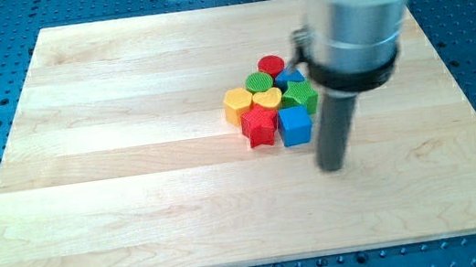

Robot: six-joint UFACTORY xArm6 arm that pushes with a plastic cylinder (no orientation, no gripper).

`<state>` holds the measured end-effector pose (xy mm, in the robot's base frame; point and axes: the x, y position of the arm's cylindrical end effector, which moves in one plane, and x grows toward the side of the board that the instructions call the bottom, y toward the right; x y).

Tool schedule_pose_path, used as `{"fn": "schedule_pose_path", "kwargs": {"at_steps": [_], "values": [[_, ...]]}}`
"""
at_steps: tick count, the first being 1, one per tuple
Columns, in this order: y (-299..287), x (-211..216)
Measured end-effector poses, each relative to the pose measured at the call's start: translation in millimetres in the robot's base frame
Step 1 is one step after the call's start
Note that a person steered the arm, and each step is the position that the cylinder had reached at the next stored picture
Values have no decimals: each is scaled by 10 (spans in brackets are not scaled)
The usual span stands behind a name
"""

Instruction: Push the green star into the green circle

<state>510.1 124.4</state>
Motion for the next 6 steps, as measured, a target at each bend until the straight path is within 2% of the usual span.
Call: {"fn": "schedule_pose_path", "kwargs": {"at_steps": [1,4,6], "values": [[0,-568],[-708,-1332],[-885,-2193]]}}
